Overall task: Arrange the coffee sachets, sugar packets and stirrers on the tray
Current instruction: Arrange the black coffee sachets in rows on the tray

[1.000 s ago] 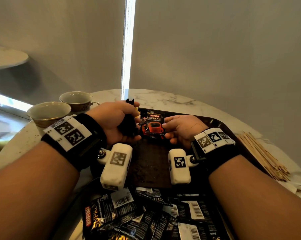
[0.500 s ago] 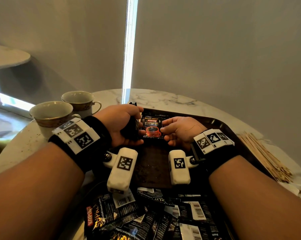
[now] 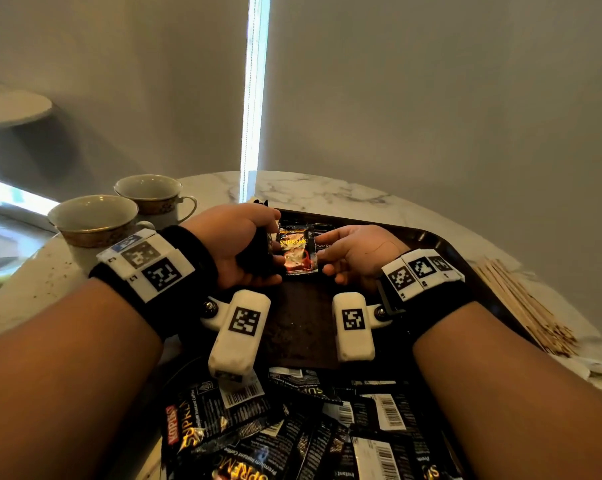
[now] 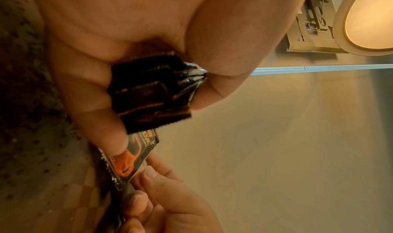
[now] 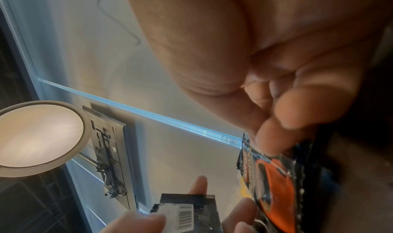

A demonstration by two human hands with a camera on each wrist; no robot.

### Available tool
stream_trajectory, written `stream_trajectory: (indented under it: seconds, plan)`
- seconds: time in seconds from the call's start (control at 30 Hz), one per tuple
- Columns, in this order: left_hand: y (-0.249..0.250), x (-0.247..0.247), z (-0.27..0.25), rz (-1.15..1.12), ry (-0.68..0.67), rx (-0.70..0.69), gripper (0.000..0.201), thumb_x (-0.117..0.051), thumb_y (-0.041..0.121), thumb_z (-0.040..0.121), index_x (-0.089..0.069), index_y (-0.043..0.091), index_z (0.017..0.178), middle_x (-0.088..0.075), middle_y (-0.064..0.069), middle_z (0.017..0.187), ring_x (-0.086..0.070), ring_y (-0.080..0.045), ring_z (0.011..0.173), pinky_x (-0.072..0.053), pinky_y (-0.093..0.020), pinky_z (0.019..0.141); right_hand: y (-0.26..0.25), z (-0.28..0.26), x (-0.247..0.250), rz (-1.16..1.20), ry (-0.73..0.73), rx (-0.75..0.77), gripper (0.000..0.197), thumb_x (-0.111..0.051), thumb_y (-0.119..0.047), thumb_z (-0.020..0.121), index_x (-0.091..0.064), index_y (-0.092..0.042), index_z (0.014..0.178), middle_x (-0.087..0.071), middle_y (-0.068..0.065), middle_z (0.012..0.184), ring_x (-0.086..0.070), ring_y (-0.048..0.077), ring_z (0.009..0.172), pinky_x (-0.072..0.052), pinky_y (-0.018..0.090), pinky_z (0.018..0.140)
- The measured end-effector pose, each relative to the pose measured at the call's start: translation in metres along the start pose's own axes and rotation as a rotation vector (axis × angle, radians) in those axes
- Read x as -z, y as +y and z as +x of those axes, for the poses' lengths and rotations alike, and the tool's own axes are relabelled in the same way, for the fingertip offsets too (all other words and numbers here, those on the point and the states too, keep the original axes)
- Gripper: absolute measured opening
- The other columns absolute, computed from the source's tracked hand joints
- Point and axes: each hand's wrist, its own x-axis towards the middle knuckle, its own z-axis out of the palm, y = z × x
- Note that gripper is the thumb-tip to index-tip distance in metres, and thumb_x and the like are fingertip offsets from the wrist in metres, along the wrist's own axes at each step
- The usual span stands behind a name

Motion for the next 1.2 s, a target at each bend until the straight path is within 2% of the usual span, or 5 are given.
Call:
stream_trajectory:
  seconds: [0.43, 0.63, 0.73, 1.03, 1.2]
  plan:
    - [-0.0005, -0.003, -0.0035, 0.019, 0.029, -0.007, 0.033, -0.049, 0.014, 0.098, -0.056, 0.024, 0.128, -0.056, -0.016, 0.114, -0.062, -0.029, 0.091, -0.057, -0.042, 0.061, -0.0039, -0.0045, 0.0011, 0.016, 0.001, -0.008, 0.018, -0.064, 0.0, 0.092, -0.062, -0.008, 0.109, -0.069, 0.013, 0.091, -0.063, 0.014, 0.057, -0.047, 0.024, 0.047]
    - [0.0012, -0.0027, -0.0058, 0.023, 0.023, -0.005, 0.028, -0.048, 0.017, 0.099, -0.054, 0.017, 0.127, -0.056, -0.015, 0.107, -0.064, -0.028, 0.084, -0.057, -0.043, 0.067, -0.0055, -0.0059, -0.0001, 0.017, 0.005, -0.011, 0.008, -0.062, -0.005, 0.096, -0.062, -0.009, 0.102, -0.067, 0.011, 0.084, -0.059, 0.014, 0.056, -0.043, 0.025, 0.051]
    - [0.0017, -0.0035, -0.0069, 0.025, 0.009, -0.005, 0.021, -0.046, 0.015, 0.1, -0.055, 0.018, 0.119, -0.056, -0.013, 0.101, -0.064, -0.027, 0.08, -0.056, -0.044, 0.07, -0.006, -0.0051, -0.0001, 0.013, 0.005, -0.02, 0.009, -0.061, -0.006, 0.096, -0.061, -0.01, 0.104, -0.067, 0.01, 0.083, -0.058, 0.015, 0.057, -0.043, 0.025, 0.052]
    - [0.0019, -0.0047, -0.008, 0.023, 0.021, -0.017, 0.024, -0.046, 0.013, 0.098, -0.057, 0.023, 0.118, -0.057, -0.009, 0.09, -0.065, -0.024, 0.071, -0.056, -0.043, 0.069, -0.006, -0.004, 0.0006, 0.007, 0.01, -0.032, 0.012, -0.062, -0.009, 0.096, -0.06, -0.009, 0.108, -0.067, 0.01, 0.084, -0.059, 0.016, 0.059, -0.044, 0.026, 0.052]
    - [0.0021, -0.0032, -0.0081, 0.01, 0.036, -0.027, 0.028, -0.047, 0.013, 0.098, -0.056, 0.017, 0.124, -0.057, -0.012, 0.094, -0.063, -0.025, 0.079, -0.056, -0.045, 0.072, -0.006, -0.0047, 0.0022, 0.029, 0.013, -0.014, 0.007, -0.06, -0.008, 0.097, -0.06, -0.009, 0.105, -0.067, 0.01, 0.081, -0.059, 0.016, 0.059, -0.043, 0.024, 0.048]
